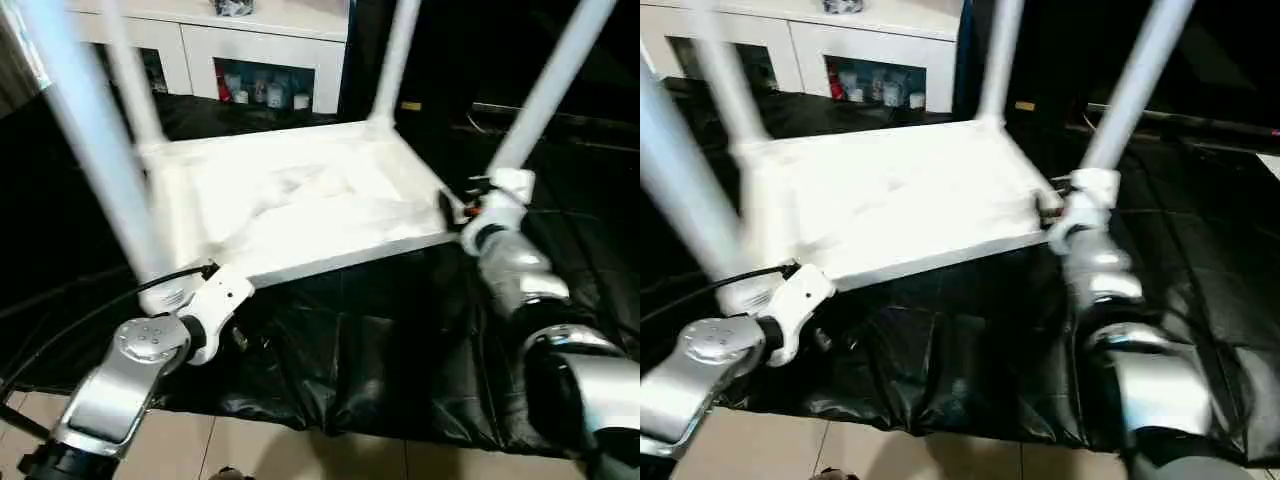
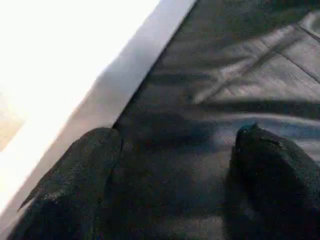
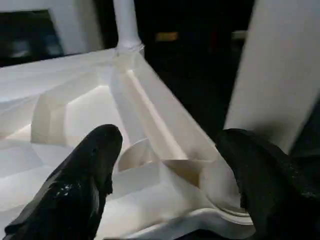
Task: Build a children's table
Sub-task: Rotate leg to tighten, then rotate table base
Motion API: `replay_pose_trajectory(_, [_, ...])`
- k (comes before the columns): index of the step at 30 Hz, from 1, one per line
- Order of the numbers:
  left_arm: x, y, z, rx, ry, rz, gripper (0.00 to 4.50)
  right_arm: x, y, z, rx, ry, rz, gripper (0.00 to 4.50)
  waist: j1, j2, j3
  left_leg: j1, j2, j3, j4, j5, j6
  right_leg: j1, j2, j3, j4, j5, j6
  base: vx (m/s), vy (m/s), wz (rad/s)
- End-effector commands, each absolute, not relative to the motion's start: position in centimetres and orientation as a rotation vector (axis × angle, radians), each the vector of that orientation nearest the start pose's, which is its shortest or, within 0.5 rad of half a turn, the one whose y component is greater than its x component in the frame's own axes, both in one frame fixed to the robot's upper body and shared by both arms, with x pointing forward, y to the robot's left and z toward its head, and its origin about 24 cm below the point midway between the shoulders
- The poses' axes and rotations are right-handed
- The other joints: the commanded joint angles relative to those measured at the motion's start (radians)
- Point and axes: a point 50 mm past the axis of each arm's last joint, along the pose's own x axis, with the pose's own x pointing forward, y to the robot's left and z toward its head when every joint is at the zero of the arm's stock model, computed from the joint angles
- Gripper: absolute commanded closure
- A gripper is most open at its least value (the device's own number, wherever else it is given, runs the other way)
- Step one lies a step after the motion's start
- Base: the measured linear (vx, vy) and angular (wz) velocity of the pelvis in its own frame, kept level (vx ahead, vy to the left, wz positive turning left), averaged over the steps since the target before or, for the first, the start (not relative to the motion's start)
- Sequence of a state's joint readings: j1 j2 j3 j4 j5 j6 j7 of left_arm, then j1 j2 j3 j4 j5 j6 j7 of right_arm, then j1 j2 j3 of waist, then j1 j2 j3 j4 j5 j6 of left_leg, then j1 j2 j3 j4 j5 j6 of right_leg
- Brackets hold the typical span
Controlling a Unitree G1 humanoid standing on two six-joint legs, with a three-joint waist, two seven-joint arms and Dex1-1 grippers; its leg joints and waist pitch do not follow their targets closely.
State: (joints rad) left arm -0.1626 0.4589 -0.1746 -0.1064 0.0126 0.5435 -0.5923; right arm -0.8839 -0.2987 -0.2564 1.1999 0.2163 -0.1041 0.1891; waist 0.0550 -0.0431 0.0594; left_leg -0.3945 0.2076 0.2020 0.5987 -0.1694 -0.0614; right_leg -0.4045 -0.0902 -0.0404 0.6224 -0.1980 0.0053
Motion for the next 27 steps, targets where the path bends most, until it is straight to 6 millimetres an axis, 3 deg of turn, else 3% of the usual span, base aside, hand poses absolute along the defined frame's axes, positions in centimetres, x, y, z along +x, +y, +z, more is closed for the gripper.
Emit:
replay_pose_trajectory(1, [26.9, 17.0, 6.6, 0.398, 0.324, -0.625, 0.03, 38.8, -22.8, 8.9, 0.165, 0.108, -0.054, 0.77, -0.007, 0.019, -0.076, 0.028, 0.013, -0.005, -0.061, -0.202, -0.011, 0.040, -0.025, 0.024, -0.060, -0.062, -0.198, 0.000, 0.000, 0.00])
replay_pose_trajectory(4, [26.7, 16.7, 7.4, 0.355, 0.228, -0.630, 0.03, 38.8, -22.1, 8.6, 0.141, 0.113, 0.007, 0.77, -0.011, 0.022, -0.074, 0.028, 0.014, -0.008, -0.063, -0.241, -0.014, 0.037, -0.026, 0.023, -0.063, -0.107, -0.200, 0.000, 0.000, 0.00])
replay_pose_trajectory(5, [26.2, 16.7, 8.2, 0.293, 0.139, -0.604, 0.03, 38.7, -21.4, 8.3, 0.113, 0.113, 0.075, 0.77, -0.014, 0.037, -0.074, 0.026, 0.014, -0.012, -0.064, -0.257, -0.014, 0.038, -0.028, 0.022, -0.061, -0.116, -0.205, 0.000, 0.000, 0.00])
replay_pose_trajectory(7, [25.7, 17.0, 8.6, 0.235, 0.090, -0.568, 0.03, 38.5, -20.8, 8.0, 0.082, 0.111, 0.124, 0.77, -0.026, 0.028, -0.072, 0.015, 0.017, -0.012, -0.066, -0.255, -0.010, 0.044, -0.028, 0.021, -0.064, -0.097, -0.213, 0.000, 0.000, 0.00])
replay_pose_trajectory(8, [24.6, 17.5, 8.8, 0.172, 0.035, -0.517, 0.03, 38.1, -20.2, 7.6, 0.070, 0.102, 0.184, 0.77, -0.024, 0.035, -0.075, 0.021, 0.017, -0.011, -0.063, -0.264, 0.002, 0.042, -0.028, 0.022, -0.064, -0.099, -0.217, 0.000, 0.000, 0.00])
replay_pose_trajectory(9, [24.0, 17.7, 8.8, 0.146, 0.027, -0.495, 0.03, 37.8, -20.0, 7.4, 0.069, 0.101, 0.201, 0.77, -0.029, 0.031, -0.073, 0.015, 0.019, -0.013, -0.066, -0.261, 0.007, 0.045, -0.028, 0.023, -0.066, -0.093, -0.216, 0.000, 0.000, 0.00])
replay_pose_trajectory(10, [23.6, 17.9, 8.6, 0.138, 0.017, -0.473, 0.03, 37.6, -19.9, 7.1, 0.065, 0.100, 0.216, 0.77, -0.027, 0.036, -0.073, 0.020, 0.020, -0.013, -0.066, -0.271, 0.009, 0.041, -0.025, 0.022, -0.070, -0.114, -0.213, 0.000, 0.000, 0.00])
replay_pose_trajectory(12, [23.2, 18.2, 8.5, 0.139, 0.003, -0.441, 0.03, 37.3, -19.8, 6.8, 0.064, 0.098, 0.232, 0.77, -0.025, 0.036, -0.072, 0.025, 0.019, -0.011, -0.065, -0.287, 0.017, 0.037, -0.021, 0.023, -0.073, -0.135, -0.212, 0.000, 0.000, 0.00])
replay_pose_trajectory(15, [22.1, 19.5, 8.6, 0.128, -0.065, -0.268, 0.03, 36.1, -19.5, 5.8, 0.061, 0.094, 0.256, 0.77, -0.021, 0.058, -0.064, 0.029, 0.021, -0.014, -0.071, -0.338, 0.004, 0.031, -0.019, 0.022, -0.081, -0.194, -0.198, 0.000, 0.000, 0.00])
replay_pose_trajectory(16, [22.0, 19.7, 8.6, 0.128, -0.078, -0.226, 0.03, 35.8, -19.5, 5.7, 0.062, 0.094, 0.256, 0.77, -0.021, 0.051, -0.064, 0.031, 0.021, -0.013, -0.071, -0.358, 0.002, 0.029, -0.019, 0.023, -0.086, -0.221, -0.188, 0.000, 0.000, 0.00])
replay_pose_trajectory(18, [21.7, 20.1, 8.8, 0.116, -0.109, -0.162, 0.03, 35.4, -19.5, 5.4, 0.069, 0.098, 0.255, 0.77, -0.020, 0.057, -0.063, 0.029, 0.020, -0.015, -0.073, -0.362, 0.002, 0.029, -0.021, 0.024, -0.089, -0.254, -0.171, 0.000, 0.000, 0.00])
replay_pose_trajectory(23, [21.3, 21.0, 8.6, 0.106, -0.128, -0.022, 0.03, 34.3, -19.4, 5.0, 0.081, 0.108, 0.246, 0.77, -0.030, 0.051, -0.062, 0.020, 0.017, -0.020, -0.076, -0.369, -0.004, 0.029, -0.020, 0.023, -0.095, -0.321, -0.121, 0.000, 0.000, 0.00])
replay_pose_trajectory(24, [21.6, 21.2, 8.3, 0.089, -0.119, 0.016, 0.03, 34.2, -19.2, 5.0, 0.084, 0.114, 0.254, 0.77, -0.031, 0.045, -0.062, 0.020, 0.017, -0.019, -0.076, -0.372, -0.004, 0.028, -0.019, 0.023, -0.097, -0.327, -0.116, 0.000, 0.000, 0.00])
replay_pose_trajectory(27, [22.4, 21.5, 8.1, 0.080, -0.124, 0.047, 0.03, 34.2, -18.8, 5.0, 0.072, 0.128, 0.268, 0.77, -0.032, 0.047, -0.062, 0.026, 0.013, -0.019, -0.073, -0.392, -0.009, 0.019, -0.020, 0.024, -0.103, -0.377, -0.101, 0.000, 0.000, 0.00])
